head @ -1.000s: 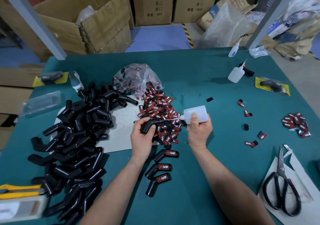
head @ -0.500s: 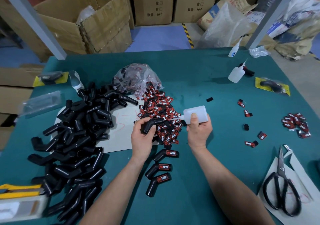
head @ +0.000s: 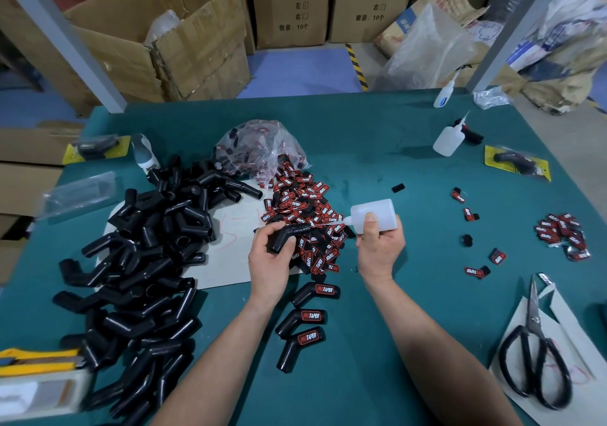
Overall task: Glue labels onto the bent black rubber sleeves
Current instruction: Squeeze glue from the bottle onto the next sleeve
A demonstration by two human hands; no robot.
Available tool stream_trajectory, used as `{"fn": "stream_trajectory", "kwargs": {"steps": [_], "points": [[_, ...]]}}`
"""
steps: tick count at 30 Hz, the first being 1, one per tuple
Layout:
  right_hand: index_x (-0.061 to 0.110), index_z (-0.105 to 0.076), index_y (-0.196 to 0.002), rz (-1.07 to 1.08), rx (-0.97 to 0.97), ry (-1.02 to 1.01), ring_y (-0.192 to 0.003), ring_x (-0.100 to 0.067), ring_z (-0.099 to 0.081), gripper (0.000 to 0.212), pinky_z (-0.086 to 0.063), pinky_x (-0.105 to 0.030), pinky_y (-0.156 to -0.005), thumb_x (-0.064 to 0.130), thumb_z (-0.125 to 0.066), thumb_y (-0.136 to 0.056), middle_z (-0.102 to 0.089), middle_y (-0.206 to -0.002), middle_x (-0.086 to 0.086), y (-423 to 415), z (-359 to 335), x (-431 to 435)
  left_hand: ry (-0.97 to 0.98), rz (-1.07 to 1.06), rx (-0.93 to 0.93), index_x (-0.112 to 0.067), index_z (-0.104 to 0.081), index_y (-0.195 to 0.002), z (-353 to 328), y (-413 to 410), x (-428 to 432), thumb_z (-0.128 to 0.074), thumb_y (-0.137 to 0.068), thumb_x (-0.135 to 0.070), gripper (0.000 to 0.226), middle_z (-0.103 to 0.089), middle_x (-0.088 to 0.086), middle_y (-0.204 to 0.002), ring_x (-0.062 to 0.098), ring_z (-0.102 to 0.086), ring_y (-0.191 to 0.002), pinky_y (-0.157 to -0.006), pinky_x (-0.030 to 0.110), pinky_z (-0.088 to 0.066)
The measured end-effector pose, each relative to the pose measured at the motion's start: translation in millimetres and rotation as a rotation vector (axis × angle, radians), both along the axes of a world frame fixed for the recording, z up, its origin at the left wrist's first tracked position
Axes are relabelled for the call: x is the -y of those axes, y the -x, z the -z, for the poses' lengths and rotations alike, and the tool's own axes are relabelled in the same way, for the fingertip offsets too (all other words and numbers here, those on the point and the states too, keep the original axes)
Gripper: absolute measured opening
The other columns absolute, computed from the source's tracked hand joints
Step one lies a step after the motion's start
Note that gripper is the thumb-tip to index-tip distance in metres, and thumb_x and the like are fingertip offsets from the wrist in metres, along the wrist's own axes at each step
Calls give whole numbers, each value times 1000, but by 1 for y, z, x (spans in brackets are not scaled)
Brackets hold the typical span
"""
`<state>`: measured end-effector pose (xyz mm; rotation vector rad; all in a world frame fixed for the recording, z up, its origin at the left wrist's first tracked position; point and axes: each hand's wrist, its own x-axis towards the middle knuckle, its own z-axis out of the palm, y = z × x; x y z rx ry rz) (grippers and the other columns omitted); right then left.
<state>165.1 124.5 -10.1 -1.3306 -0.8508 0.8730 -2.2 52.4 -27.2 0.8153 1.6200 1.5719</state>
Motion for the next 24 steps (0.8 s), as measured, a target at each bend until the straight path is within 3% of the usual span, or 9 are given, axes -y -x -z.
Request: {"fn": "stream_trajectory", "kwargs": {"steps": [10, 24], "points": [[23, -54, -79, 7, 12, 6, -63, -28, -52, 28, -49, -55, -57, 49, -66, -78, -56, -71, -12, -1, 3, -1, -1, -23, 7, -29, -68, -111, 0, -2, -1, -73, -92, -2, 34, -72, 1, -114, 15, -68, -103, -96, 29, -53], [23, -53, -79, -7, 12, 12, -59, -27, -51, 30, -47, -50, -55, 51, -66, -77, -55, -68, -10, 0, -2, 2, 6, -13, -7, -44, -68, -106, -1, -1, 1, -73, -92, -4, 42, -72, -11, -108, 8, -68, -101, -89, 17, -51]]}}
